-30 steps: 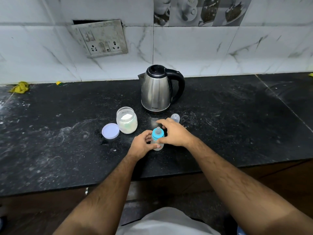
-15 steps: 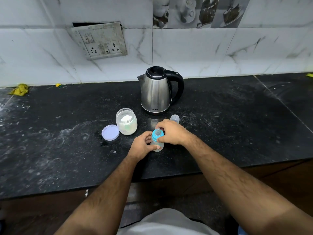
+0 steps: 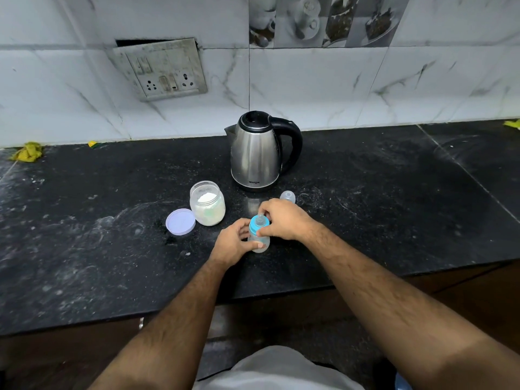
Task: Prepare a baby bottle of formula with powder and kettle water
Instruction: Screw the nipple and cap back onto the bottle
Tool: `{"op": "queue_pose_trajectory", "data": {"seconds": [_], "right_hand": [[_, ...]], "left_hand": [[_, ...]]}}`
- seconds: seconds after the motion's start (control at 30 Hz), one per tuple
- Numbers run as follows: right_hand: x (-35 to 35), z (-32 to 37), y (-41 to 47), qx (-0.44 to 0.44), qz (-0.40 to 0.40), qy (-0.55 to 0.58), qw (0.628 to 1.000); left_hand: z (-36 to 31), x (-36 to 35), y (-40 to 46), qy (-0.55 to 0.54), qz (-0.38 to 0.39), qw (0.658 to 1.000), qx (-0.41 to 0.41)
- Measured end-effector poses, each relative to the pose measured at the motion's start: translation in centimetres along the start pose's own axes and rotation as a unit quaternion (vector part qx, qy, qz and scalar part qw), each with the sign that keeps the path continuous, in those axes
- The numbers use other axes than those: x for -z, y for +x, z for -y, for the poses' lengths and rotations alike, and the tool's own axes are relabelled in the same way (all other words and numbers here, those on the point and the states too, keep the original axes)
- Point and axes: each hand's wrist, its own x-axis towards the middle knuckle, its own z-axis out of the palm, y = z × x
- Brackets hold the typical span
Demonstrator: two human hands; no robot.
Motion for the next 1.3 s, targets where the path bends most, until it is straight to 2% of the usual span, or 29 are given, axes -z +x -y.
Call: {"op": "queue_pose_trajectory", "data": {"seconds": [0.13,0.3,0.4,0.53,0.73,0.87,1.07,1.23,1.3], "right_hand": [[0.2,0.4,0.1,0.006,-0.011,-0.074,0.997],[1.2,0.2,0.1,0.034,0.06,-0.016,0.997],[0.8,0.1,0.1,0.018,0.025,-0.001,1.0],[0.0,0.6,0.0,-0.001,-0.014,-0.082,0.996],[1.3,0.0,0.1,0.037,0.088,-0.02,0.995],[0.4,-0.6,0.4,0.041,0.051,0.019,0.998],[-0.3,-0.4,-0.3,0.038,-0.012,-0.064,0.997],[0.8,-0.8,0.2,0.054,0.082,-0.036,0.994],[0.5,-1.3,0.8,0.053,0.092,-0.005,0.994]], "left_hand": [[0.1,0.1,0.1,-0.002,0.009,1.0,0.005],[0.1,0.1,0.1,0.001,0.003,1.0,0.009],[0.1,0.1,0.1,0.003,0.004,1.0,0.008],[0.3,0.2,0.1,-0.002,0.007,1.0,0.009],[0.0,0.1,0.2,-0.001,0.011,1.0,0.009],[0.1,0.2,0.1,0.001,0.01,1.0,0.006],[0.2,0.4,0.4,0.012,0.031,0.999,0.001],[0.2,0.6,0.7,0.016,0.039,0.999,-0.004],[0.4,0.6,0.8,0.017,0.043,0.999,-0.004]]}}
